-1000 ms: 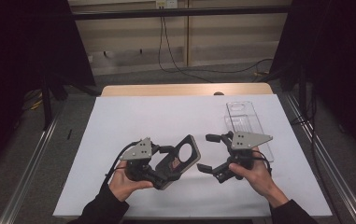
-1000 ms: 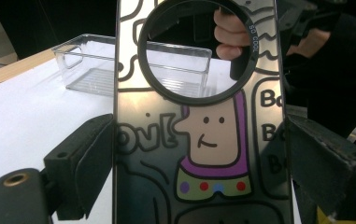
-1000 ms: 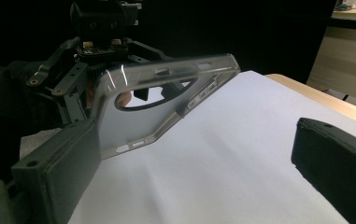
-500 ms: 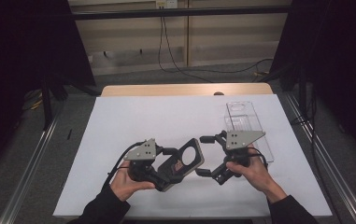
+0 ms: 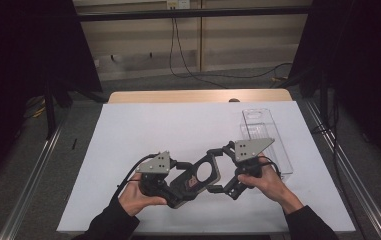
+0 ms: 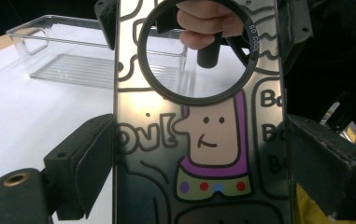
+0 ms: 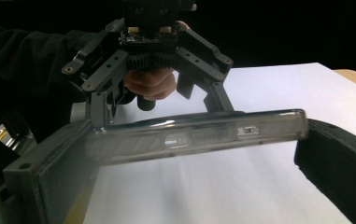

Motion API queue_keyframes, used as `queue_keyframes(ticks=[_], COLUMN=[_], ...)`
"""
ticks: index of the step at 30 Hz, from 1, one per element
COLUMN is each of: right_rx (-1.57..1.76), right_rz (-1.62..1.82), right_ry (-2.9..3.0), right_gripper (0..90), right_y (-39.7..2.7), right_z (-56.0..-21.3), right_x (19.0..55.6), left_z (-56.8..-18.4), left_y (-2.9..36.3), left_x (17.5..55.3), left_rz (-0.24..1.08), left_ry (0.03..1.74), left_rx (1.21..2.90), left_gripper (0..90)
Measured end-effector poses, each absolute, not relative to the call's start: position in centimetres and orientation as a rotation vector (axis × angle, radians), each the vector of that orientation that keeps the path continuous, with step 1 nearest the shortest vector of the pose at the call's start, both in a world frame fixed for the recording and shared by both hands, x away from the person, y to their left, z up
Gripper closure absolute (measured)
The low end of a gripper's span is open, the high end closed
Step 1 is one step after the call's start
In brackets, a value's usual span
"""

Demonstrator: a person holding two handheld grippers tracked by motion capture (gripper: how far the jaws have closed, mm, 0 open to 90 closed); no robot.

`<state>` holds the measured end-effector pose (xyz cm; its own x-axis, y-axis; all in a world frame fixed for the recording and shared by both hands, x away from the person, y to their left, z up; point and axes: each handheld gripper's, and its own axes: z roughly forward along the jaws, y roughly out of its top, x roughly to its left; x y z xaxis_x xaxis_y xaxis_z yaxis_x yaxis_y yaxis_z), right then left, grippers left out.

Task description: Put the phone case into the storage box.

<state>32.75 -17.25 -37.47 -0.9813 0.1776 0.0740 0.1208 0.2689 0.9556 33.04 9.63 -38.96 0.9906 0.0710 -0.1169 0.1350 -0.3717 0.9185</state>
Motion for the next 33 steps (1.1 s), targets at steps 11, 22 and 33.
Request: queue_keyframes(ticks=[11, 22, 33], right_rx=[0.204, 0.147, 0.163], right_rz=[1.843, 1.804, 1.773], right_ry=[2.547, 2.633, 2.682], right_gripper=[5.4, 8.4, 10.3], right_y=[-17.06, -16.91, -16.94], right_z=[-37.48, -37.46, -37.63], right_x=[32.98, 33.22, 33.22], left_z=[-39.2, -39.5, -39.69], left_y=[9.37, 9.12, 9.04], left_x=[32.86, 32.8, 32.78], left_rz=[-0.094, -0.114, -0.111], left_ry=[0.132, 0.126, 0.111], left_rx=[1.977, 2.003, 2.018], left_gripper=[12.2, 12.2, 12.3])
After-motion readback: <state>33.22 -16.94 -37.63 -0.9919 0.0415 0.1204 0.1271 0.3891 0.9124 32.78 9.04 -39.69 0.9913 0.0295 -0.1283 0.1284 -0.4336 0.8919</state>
